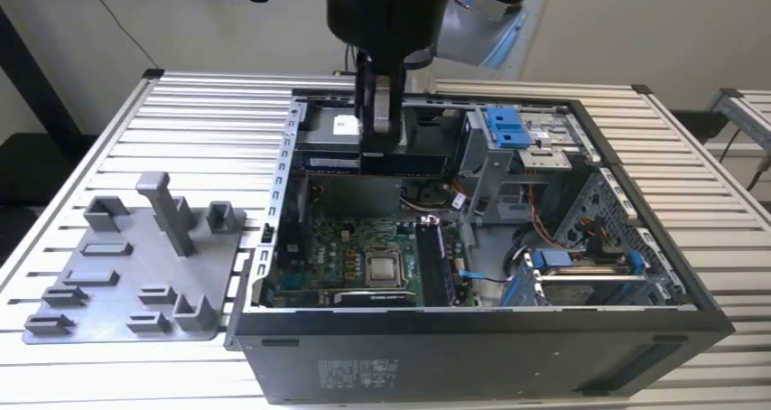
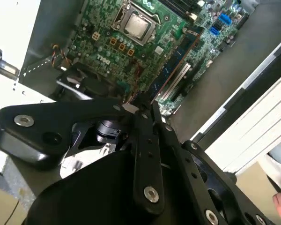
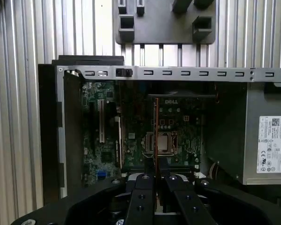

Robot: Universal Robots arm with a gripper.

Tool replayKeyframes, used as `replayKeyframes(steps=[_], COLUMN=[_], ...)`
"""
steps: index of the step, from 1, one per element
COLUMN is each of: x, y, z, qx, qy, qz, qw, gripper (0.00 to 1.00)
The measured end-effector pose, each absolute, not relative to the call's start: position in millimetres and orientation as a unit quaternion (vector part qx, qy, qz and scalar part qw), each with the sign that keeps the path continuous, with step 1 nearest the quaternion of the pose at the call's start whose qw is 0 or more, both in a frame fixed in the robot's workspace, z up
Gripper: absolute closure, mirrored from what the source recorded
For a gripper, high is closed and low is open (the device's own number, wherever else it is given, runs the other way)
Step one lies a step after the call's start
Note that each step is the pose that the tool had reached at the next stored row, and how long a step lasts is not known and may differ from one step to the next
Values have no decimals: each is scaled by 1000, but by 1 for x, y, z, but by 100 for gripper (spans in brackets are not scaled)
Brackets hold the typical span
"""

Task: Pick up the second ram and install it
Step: 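Pick up the second ram and move it above second insertion slot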

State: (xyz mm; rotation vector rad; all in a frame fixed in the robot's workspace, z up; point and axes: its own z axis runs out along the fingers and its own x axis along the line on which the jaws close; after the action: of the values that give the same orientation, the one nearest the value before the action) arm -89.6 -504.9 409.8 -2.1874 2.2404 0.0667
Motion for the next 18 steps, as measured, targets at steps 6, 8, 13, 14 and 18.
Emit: replayKeyframes(steps=[6, 8, 13, 14, 18], x=[-62, -53, -31, -26, -8], y=[-505, -505, -505, -505, -505], z=[410, 410, 410, 410, 410], qx=[-698, -698, -698, -698, -698], qy=[715, 715, 715, 715, 715], qz=[22, 22, 22, 22, 22], qw=[5, 4, 4, 4, 4], gripper=[86, 86, 86, 86, 86])
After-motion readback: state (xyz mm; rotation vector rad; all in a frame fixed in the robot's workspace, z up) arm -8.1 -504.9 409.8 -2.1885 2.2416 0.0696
